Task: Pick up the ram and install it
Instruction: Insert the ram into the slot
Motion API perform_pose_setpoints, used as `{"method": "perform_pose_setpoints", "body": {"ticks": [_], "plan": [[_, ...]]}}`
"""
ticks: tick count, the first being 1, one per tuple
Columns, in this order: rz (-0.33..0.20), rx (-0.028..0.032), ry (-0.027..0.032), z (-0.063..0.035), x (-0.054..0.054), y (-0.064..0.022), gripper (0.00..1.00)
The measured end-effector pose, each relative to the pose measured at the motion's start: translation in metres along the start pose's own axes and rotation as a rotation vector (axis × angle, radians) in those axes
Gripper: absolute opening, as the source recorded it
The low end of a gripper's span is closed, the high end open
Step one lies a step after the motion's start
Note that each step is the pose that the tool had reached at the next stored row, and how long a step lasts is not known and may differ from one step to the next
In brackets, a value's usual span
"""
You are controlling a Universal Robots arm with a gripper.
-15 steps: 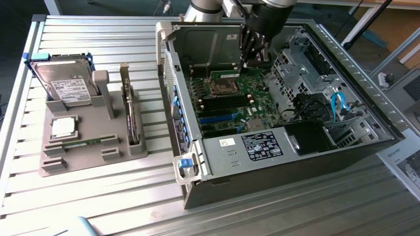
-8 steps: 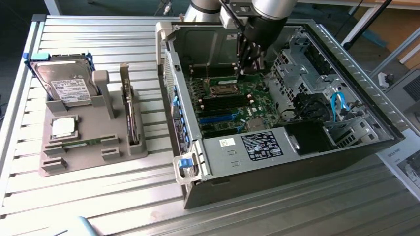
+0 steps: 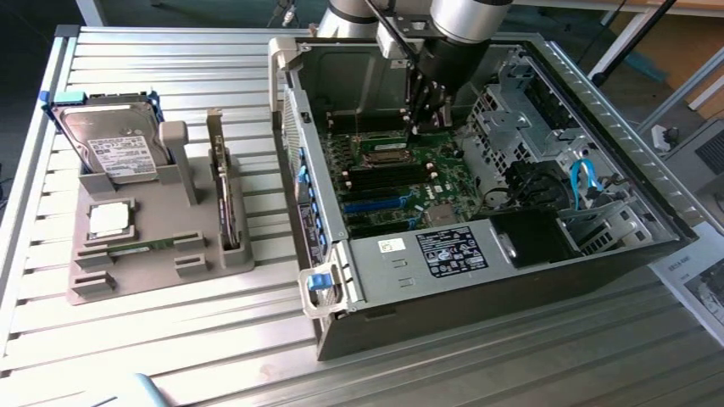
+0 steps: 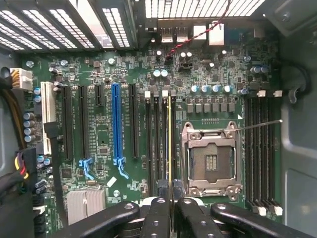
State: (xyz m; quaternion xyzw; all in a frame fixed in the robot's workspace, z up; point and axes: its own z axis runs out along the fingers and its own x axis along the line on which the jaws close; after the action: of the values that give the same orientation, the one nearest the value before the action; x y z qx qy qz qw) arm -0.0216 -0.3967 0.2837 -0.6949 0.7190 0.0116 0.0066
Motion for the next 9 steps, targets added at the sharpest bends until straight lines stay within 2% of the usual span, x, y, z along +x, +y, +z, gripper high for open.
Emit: {"method": "perform_pose_setpoints", "body": {"ticks": [5,9], "plan": [[0.0,0.0,-0.0002,0.008,0.0002,0.0,0.12],[-0.003,0.0,0.0,0.0089,0.0002,0.0,0.12]]}}
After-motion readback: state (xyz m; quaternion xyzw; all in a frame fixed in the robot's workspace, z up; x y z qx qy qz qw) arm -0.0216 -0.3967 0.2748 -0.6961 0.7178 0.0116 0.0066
